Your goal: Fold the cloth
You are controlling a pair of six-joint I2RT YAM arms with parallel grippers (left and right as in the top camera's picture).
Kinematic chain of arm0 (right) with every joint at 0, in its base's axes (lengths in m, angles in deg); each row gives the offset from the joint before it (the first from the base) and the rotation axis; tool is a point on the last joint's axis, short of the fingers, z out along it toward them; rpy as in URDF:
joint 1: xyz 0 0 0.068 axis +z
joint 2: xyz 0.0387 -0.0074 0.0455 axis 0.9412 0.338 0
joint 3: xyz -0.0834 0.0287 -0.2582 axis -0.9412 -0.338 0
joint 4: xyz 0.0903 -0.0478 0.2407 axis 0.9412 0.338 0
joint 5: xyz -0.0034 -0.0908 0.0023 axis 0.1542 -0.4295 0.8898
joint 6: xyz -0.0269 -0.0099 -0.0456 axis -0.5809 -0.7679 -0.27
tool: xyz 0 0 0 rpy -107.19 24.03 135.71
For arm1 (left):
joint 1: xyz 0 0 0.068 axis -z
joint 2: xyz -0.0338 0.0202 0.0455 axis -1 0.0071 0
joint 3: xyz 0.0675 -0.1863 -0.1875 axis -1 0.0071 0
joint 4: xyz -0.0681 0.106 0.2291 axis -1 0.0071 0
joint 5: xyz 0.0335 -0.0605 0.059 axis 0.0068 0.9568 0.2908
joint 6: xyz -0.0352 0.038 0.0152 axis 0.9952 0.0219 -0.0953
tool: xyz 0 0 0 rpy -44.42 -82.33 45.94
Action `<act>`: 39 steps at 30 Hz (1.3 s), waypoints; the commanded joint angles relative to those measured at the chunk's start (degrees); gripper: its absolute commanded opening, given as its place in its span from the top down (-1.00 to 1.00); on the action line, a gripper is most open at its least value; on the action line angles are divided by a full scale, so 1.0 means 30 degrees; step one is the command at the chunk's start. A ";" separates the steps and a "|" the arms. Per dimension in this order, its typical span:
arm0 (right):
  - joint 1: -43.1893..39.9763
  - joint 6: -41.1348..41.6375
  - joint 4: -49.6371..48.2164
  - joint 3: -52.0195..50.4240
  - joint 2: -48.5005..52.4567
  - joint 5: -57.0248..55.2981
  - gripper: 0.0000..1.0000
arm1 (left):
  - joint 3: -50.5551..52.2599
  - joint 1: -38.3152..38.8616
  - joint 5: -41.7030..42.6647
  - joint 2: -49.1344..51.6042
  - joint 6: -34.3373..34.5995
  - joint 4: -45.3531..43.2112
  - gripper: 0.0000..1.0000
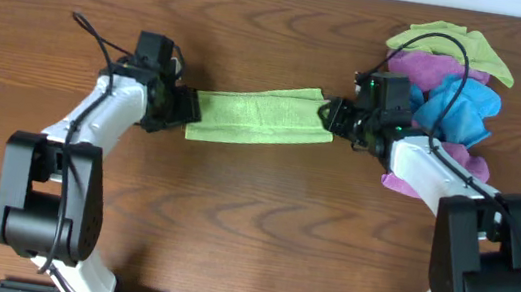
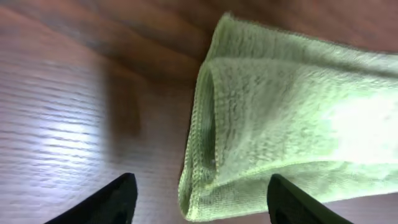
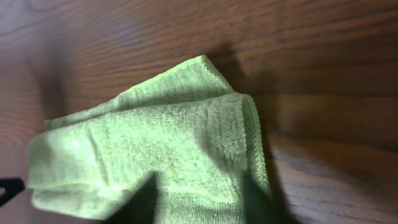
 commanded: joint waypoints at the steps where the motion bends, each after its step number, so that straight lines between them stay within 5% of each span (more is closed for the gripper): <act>1: -0.0525 -0.0146 0.0051 0.0342 -0.1005 0.1406 0.98 | -0.1654 -0.0131 -0.0189 -0.1297 -0.0882 0.0648 -0.11; 3: -0.0510 -0.0816 -0.0168 0.0350 -0.1778 0.1362 0.97 | -0.1887 -0.0029 -0.0189 -0.1683 -0.0874 0.0568 0.67; 4: -0.0415 -0.1224 -0.0321 0.0350 -0.2142 0.1144 0.97 | -0.1880 0.0051 -0.0197 -0.1763 -0.0867 0.0408 0.88; 15: 0.1953 -0.1421 -0.0678 0.0342 -0.1035 -0.5493 0.97 | -0.1843 0.1734 -0.2339 0.0488 -0.0102 -0.0772 0.88; 29: 0.2412 -0.1413 -0.1712 0.0342 0.2849 -0.5894 0.97 | -0.1843 0.2011 -0.2186 0.1749 0.0874 -0.0809 0.88; 39: 0.3045 -0.1260 0.2820 0.0342 0.2907 -0.5756 0.97 | -0.1843 0.2025 -0.2200 0.1749 0.0838 0.0386 0.88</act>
